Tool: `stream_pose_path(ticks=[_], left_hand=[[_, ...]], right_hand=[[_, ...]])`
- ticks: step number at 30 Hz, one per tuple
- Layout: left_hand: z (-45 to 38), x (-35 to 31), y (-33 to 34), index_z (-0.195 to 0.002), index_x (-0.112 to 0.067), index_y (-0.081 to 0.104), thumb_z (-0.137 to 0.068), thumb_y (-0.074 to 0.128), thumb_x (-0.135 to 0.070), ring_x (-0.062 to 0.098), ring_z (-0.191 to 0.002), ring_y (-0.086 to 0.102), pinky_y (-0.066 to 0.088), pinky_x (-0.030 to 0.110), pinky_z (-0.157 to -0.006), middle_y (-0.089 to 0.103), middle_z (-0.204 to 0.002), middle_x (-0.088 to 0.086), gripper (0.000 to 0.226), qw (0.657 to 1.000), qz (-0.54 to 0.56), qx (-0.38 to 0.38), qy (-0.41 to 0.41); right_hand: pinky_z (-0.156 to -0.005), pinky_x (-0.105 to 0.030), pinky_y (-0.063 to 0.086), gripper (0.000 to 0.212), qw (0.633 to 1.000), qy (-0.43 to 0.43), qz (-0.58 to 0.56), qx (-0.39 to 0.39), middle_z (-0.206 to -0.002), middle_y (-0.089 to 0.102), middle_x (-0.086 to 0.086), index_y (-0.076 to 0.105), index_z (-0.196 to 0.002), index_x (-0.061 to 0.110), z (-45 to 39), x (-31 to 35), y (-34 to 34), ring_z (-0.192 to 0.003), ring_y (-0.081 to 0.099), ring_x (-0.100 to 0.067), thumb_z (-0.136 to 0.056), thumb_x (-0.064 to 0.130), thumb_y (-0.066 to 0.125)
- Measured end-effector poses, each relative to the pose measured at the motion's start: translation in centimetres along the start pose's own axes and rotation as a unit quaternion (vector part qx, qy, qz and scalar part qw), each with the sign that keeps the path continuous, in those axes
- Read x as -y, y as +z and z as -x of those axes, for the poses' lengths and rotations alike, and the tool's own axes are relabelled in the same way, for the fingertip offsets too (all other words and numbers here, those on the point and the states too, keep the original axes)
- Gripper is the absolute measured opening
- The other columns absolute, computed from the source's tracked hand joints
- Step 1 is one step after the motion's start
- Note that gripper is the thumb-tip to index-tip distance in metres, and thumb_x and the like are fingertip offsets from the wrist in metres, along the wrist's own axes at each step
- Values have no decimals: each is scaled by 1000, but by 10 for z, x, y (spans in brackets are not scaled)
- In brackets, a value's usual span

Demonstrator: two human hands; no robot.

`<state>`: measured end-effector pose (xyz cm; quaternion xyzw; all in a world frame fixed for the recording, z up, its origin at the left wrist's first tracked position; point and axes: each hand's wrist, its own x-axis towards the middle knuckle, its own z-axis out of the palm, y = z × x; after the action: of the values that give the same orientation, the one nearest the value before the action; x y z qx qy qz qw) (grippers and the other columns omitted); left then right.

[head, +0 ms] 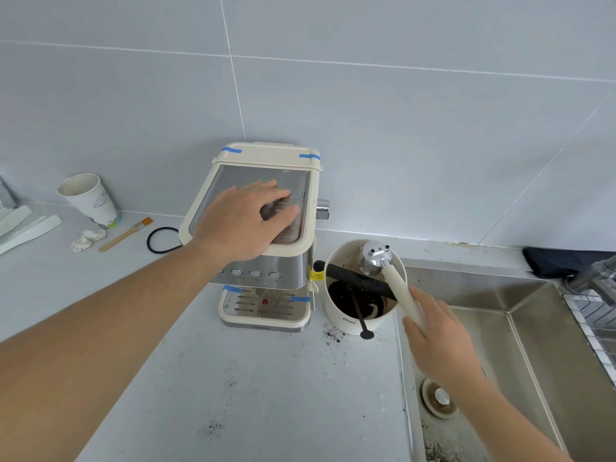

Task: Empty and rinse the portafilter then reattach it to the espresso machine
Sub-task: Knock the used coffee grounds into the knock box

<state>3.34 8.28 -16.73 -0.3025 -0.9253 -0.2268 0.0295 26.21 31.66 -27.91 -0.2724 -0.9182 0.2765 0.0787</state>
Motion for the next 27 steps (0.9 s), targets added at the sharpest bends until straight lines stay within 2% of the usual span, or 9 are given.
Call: stream_pose_path(ticks=[7,12,16,21,27], left_hand=[[1,-3,-1,-133,-37,55,-91,43,-60,13,-139,39,26,45,-117,45,-151,-8,50,1000,-4,-2,2],[1,-3,-2,-132,-37,56,-91,44,-59,14,-138,41,26,44,-116,45,-150,-9,49,1000,-2,-6,0],[1,-2,-1,-132,-37,56,-90,43,-60,14,-137,42,27,46,-116,46,-150,-8,50,1000,-2,-5,4],[1,-1,-2,-132,-37,56,-90,43,-60,14,-137,42,27,45,-116,46,-150,-9,50,1000,-1,-4,4],[0,-1,-1,-132,-36,56,-90,44,-59,11,-138,40,27,45,-116,46,-150,-8,49,1000,4,-5,4]], right_hand=[[-64,-31,38,50,999,2,41,-4,-101,48,4,45,-142,24,-4,3,-2,-77,51,-22,-94,20,57],[-58,-36,47,49,999,-6,36,-27,-101,50,2,48,-139,23,3,5,0,-71,55,-24,-92,19,59],[-62,-37,50,49,999,4,46,-10,-102,49,4,45,-140,25,1,6,0,-74,56,-24,-93,20,57],[-53,-34,47,50,999,-24,30,-34,-98,48,3,46,-140,22,3,11,-1,-65,54,-22,-92,17,58],[-61,-34,47,49,999,7,49,-1,-101,48,2,42,-141,26,1,9,4,-72,55,-23,-94,20,54]])
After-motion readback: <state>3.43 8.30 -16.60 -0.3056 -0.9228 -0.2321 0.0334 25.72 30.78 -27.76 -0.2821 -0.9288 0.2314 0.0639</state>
